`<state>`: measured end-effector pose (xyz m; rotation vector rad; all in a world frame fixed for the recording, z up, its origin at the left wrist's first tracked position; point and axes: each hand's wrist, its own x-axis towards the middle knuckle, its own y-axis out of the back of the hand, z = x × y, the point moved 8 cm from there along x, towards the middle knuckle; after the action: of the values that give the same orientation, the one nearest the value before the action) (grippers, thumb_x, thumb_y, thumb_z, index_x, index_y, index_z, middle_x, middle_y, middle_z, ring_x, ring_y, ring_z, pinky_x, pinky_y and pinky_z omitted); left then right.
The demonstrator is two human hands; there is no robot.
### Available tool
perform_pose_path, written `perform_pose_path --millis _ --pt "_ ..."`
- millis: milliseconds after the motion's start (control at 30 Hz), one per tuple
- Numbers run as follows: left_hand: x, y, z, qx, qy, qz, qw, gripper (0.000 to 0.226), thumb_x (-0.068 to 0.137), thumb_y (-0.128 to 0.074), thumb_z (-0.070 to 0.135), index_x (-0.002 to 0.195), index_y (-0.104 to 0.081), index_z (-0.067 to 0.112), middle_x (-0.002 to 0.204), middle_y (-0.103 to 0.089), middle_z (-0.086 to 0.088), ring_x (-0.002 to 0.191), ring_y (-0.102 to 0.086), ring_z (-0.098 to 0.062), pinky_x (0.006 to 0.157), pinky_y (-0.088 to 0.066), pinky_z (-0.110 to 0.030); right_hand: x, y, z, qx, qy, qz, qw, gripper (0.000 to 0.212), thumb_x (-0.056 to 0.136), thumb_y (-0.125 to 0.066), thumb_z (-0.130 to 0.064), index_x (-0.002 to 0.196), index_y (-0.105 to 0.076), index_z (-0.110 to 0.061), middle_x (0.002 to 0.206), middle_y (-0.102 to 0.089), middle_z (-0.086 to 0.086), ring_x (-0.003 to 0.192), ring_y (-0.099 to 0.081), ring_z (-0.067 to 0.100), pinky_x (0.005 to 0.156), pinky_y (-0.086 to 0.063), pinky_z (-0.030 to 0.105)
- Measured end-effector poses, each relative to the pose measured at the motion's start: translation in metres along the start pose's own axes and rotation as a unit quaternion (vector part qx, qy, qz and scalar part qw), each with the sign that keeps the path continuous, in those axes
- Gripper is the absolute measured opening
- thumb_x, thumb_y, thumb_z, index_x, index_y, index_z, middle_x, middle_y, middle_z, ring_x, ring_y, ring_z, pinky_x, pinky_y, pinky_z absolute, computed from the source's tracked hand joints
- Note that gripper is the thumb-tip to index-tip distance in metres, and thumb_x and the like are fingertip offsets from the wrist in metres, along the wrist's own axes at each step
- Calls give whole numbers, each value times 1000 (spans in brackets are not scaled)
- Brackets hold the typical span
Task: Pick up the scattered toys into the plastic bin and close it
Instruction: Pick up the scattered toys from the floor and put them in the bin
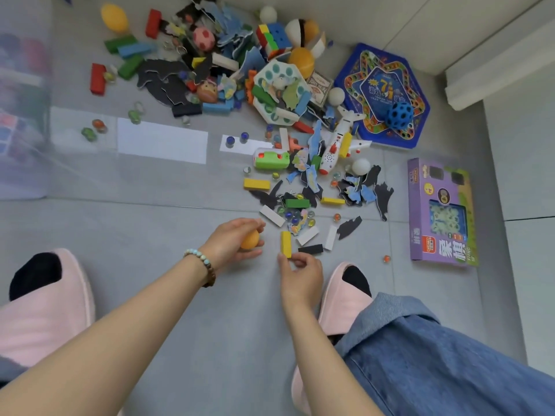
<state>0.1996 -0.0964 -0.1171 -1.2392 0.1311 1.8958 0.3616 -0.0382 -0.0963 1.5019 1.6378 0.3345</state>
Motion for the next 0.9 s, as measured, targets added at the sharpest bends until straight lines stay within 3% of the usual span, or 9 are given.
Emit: perform_pose_path --millis 67,167,267,400,500,567,733,900 --pt "0 -3 1 0 10 -10 1000 21 91 -54 35 91 -63 16 100 -60 -3 80 -61 -16 70 -57 -28 1 -2 -8 71 1 -5 997 14 78 -73 -21 86 -63 -17 93 -64 4 75 -56 13 68 -42 19" --pt "-2 -18 -5 17 43 -73 996 40 83 -56 54 106 -62 22 105 -63 -3 93 -65 -18 75 -58 -31 -4 -6 -30 139 46 -67 987 14 76 -75 -18 87 -66 -17 92 -65 6 71 -52 10 69 -44 18" --pt "-4 -25 -5 -2 31 -81 996 28 87 -58 42 104 -61 20 96 -59 -3 78 -64 -12 67 -58 -25 -8 -9 -40 133 71 -143 978 20 76 -76 -24 90 -63 -27 108 -62 0 83 -53 10 72 -44 11" --pt "1 -16 -2 -14 27 -35 999 18 94 -51 32 92 -62 19 96 -56 -2 76 -59 -14 61 -59 -22 28 36 -17 182 -14 7 983 38 77 -75 -27 108 -55 -23 125 -49 4 108 -49 14 81 -43 18" --pt "3 -18 -1 -19 36 -50 998 13 93 -53 29 95 -62 19 98 -57 -1 78 -60 -14 64 -59 -26 50 33 -2 110 -53 0 992 55 72 -77 -35 120 -51 -26 135 -37 5 126 -39 22 104 -38 36" --pt "4 -20 0 -22 32 -54 998 9 91 -57 24 98 -62 21 97 -57 -1 79 -60 -14 66 -59 -27 55 20 -6 39 -34 -13 999 60 68 -79 -40 121 -52 -27 136 -34 3 127 -35 23 109 -33 39" --pt "4 -20 8 -1 17 -60 998 28 88 -61 13 111 -60 28 96 -58 -3 87 -62 -16 63 -60 -27 51 -1 -16 -16 26 15 999 55 70 -78 -32 119 -54 -25 132 -34 2 119 -32 21 99 -32 27" --pt "2 -17 15 12 17 -63 998 23 88 -60 15 106 -62 30 98 -59 -1 89 -63 -14 57 -58 -21 44 -2 -14 -8 67 0 998 49 75 -76 -23 120 -56 -22 130 -36 0 118 -34 17 92 -30 16"
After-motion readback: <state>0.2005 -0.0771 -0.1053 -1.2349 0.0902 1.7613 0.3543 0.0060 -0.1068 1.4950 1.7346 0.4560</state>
